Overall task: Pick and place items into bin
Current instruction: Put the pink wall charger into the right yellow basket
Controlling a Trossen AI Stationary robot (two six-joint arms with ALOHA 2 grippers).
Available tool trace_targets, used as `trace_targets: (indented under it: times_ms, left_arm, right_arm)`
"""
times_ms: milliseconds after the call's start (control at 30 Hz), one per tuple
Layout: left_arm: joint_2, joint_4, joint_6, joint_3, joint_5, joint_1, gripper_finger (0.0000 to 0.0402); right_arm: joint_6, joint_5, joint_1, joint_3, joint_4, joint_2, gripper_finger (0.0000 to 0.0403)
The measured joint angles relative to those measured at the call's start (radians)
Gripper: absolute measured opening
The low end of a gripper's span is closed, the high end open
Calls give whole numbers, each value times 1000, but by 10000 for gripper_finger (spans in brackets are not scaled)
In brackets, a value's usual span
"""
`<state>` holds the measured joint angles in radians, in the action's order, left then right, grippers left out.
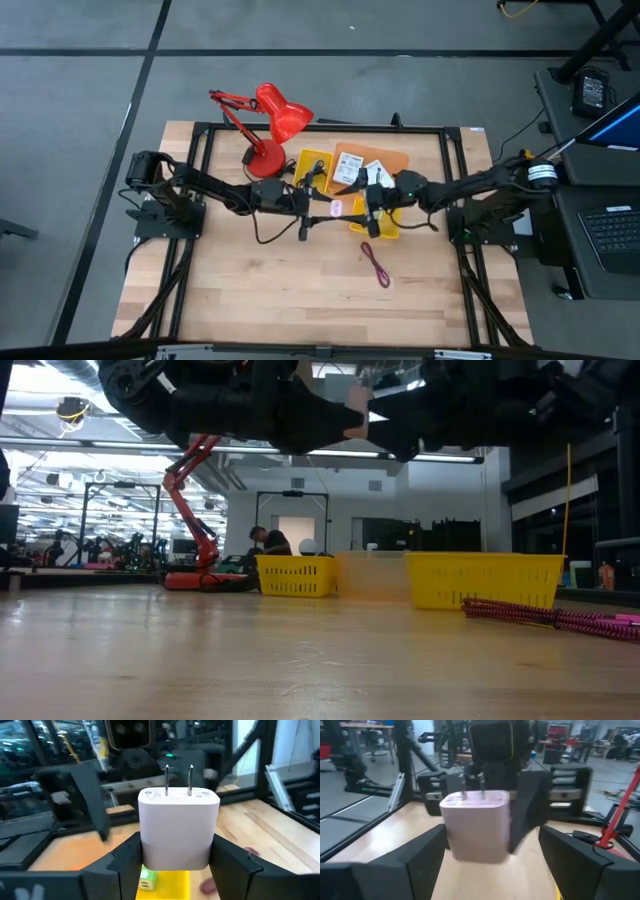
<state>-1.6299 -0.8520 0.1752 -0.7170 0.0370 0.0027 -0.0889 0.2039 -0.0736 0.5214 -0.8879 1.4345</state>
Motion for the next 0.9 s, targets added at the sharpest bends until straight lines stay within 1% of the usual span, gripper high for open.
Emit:
trace_targets:
  times_ms: [67,133,300,533,667,900]
  left_arm:
    - [-1,-6,8,-4,-12,3,188]
    - [-1,-8,15,-4,-26,7,189]
    - [-1,-9,15,-4,-3,18,188]
    - [-1,2,20,-4,12,21,188]
    - [-1,7,21,-4,3,22,188]
    - [-1,7,29,-4,3,30,188]
  right_arm:
    - [0,-13,0,23,-1,25,310]
    - [5,-1,0,41,-1,40,310]
    - [-2,0,21,72,2,67,310]
    - [-2,2,24,72,2,68,310]
    - [-5,-31,24,73,-15,68,310]
    - [-28,-35,26,73,-30,68,310]
